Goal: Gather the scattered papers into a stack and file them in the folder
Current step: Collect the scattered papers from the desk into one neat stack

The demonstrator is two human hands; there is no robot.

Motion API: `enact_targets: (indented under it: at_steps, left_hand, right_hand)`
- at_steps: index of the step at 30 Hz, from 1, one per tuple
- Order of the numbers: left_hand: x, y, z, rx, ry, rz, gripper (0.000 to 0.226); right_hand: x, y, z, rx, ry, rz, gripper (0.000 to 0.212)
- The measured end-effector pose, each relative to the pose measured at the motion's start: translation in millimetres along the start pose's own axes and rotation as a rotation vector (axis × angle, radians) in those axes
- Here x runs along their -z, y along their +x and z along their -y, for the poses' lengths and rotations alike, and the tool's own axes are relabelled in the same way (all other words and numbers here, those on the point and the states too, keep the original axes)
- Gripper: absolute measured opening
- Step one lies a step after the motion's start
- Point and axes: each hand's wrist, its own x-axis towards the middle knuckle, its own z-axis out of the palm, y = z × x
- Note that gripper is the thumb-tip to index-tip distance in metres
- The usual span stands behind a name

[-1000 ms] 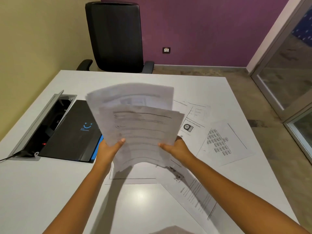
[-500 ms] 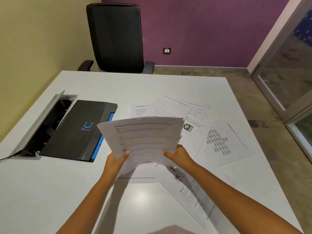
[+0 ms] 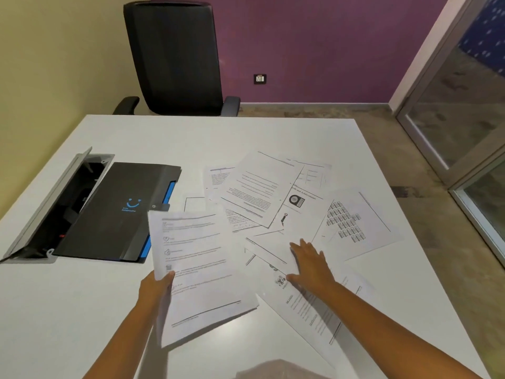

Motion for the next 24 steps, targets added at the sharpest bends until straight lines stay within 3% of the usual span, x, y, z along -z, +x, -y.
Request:
enact_targets:
  at_steps: [7, 13, 17, 19, 22, 24]
  left_hand:
    - [8, 4, 2, 0.132, 0.031, -0.060, 0.030]
    - [11, 11, -4, 0.009, 0.017, -0.173, 0.032]
    - [3, 12, -6, 0.004, 0.100, -0.369, 0.050]
    - [-2, 14, -7, -0.016, 0.201, -0.456, 0.048]
    - [-9, 13, -15, -0.043, 0.249, -0.483, 0.041]
    - [-14, 12, -20, -0.088, 0.252, -0.459, 0.036]
  right_hand:
    - [-7, -2, -9, -0.047, 0.010, 0.026, 0.089]
    - [-3, 2, -8, -0.331, 0.659, -0.216, 0.073]
    - [5, 13, -12, -0.560, 0.976, -0.124, 0.064]
    - [4, 19, -12, -0.596, 1.038, -0.068, 0.058]
    - [8, 23, -3, -0.657, 1.216, -0.005, 0.017]
    - [11, 25, 2, -0.692, 1.403, 0.085, 0.016]
